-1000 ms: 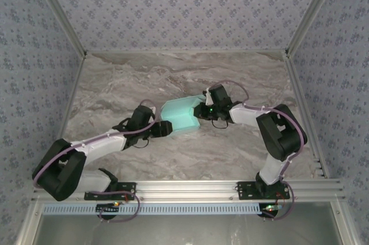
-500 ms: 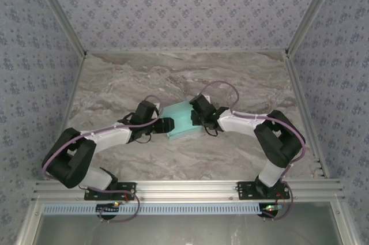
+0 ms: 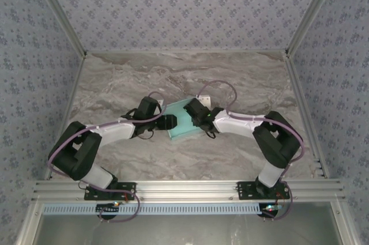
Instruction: Fold the paper box
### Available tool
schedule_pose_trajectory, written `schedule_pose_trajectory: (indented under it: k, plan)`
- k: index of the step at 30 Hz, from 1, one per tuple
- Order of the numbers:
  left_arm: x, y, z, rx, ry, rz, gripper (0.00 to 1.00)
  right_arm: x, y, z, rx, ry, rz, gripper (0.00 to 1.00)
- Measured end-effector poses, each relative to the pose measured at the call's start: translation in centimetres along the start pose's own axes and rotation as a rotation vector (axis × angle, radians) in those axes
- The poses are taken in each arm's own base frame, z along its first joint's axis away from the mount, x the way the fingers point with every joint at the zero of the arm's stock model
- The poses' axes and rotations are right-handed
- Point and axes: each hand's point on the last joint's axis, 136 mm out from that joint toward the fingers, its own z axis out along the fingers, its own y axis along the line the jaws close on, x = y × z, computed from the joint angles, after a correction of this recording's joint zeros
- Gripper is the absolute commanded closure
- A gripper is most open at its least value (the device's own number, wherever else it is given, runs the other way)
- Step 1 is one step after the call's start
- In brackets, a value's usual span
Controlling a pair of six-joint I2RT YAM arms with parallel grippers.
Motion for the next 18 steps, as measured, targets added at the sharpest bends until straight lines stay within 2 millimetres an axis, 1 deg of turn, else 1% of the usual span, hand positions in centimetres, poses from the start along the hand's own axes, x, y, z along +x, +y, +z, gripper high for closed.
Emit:
schedule_pose_trajectory:
  k: [1,4,7,10,12,15,18]
  plan:
    - [-0.2,-0.1,0.0,0.001,-0.003,0.007,0.28,0.4,-0.4,-0.4,-0.012,0.011,-0.006,0.50]
    - [-1.5,-0.3,-0.1,0.001,-0.020,0.032,0.27,0.9,-1.4,-1.9,-0.049,0.022,-0.020,0.43]
    - [-3.2,-0.7,0.1,0.001,-0.044,0.065,0.27,0.3,-1.8,-3.6,-0.105,0.000,-0.018,0.36]
    - [-4.6,-1.0,0.4,0.001,-0.063,0.100,0.27,-0.3,-2.5,-5.0,-0.159,-0.025,-0.008,0.34]
    - [-5.2,-1.1,0.5,0.002,-0.070,0.124,0.26,-0.4,-3.2,-5.4,-0.187,-0.036,-0.003,0.34]
    - [-5.5,-1.3,0.6,0.002,-0.072,0.157,0.24,0.4,-4.2,-5.7,-0.227,-0.037,-0.009,0.32]
    - [-5.5,-1.4,0.6,-0.002,-0.066,0.185,0.23,1.3,-4.6,-6.3,-0.292,-0.032,-0.047,0.30]
